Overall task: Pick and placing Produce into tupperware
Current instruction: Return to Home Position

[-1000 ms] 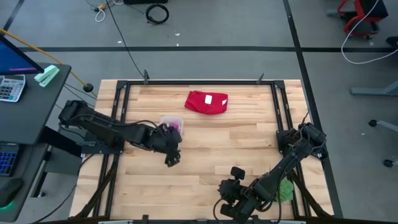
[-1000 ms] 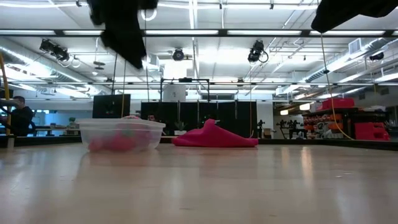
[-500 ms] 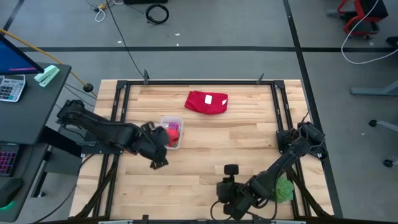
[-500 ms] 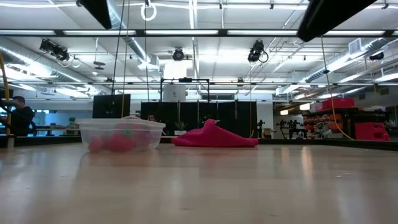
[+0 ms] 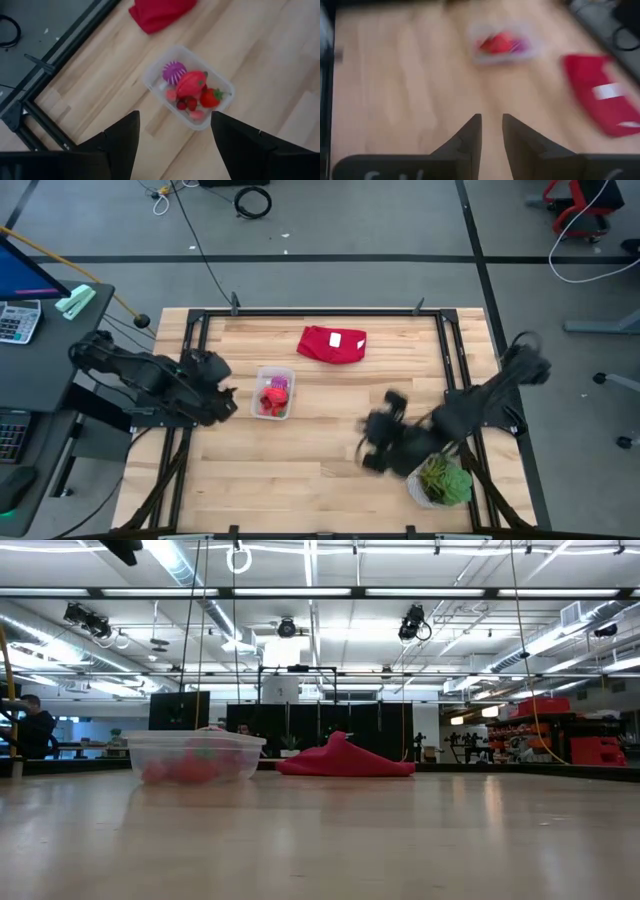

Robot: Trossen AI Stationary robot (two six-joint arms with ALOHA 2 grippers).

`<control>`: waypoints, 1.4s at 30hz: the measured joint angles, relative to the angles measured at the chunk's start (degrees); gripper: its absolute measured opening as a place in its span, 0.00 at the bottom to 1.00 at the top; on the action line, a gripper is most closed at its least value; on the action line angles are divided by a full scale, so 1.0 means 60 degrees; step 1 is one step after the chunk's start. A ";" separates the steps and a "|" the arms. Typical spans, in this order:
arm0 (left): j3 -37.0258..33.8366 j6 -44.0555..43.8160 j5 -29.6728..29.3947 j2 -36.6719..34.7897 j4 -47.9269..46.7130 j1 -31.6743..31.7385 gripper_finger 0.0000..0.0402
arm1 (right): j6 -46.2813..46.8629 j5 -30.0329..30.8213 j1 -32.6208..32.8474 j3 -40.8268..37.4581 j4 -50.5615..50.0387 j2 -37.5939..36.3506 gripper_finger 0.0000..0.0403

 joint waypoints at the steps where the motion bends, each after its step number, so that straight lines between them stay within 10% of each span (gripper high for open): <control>1: 0.0000 -0.0106 -0.0118 -0.0147 -0.0035 -0.0091 0.62 | 0.0002 0.0108 -0.0101 0.0002 -0.0108 -0.0461 0.21; 10: 0.0000 -0.0162 -0.0784 -0.2101 -0.0061 -0.1164 0.61 | -0.0581 0.0227 0.0288 -0.0722 -0.0476 -0.3751 0.21; 19: -0.1335 -0.0344 -0.2160 -0.4852 0.1052 -0.2819 0.61 | 0.1306 0.1394 0.1143 -0.5652 0.1261 -0.6974 0.21; 29: -0.7597 0.3835 -0.2092 -0.7820 0.9953 -0.3853 0.60 | -0.4977 -0.3199 0.0520 -1.0409 1.1148 -0.8775 0.21; 34: -0.9015 0.6221 -0.2004 -0.9098 1.2687 -0.3745 0.59 | -0.5435 -0.4221 -0.1152 -1.0791 1.0944 -0.9487 0.21; 42: -0.9231 0.7721 -0.0940 -1.1185 1.2516 -0.3597 0.58 | -0.4861 -0.6168 -0.3542 -1.0788 1.0061 -1.0022 0.21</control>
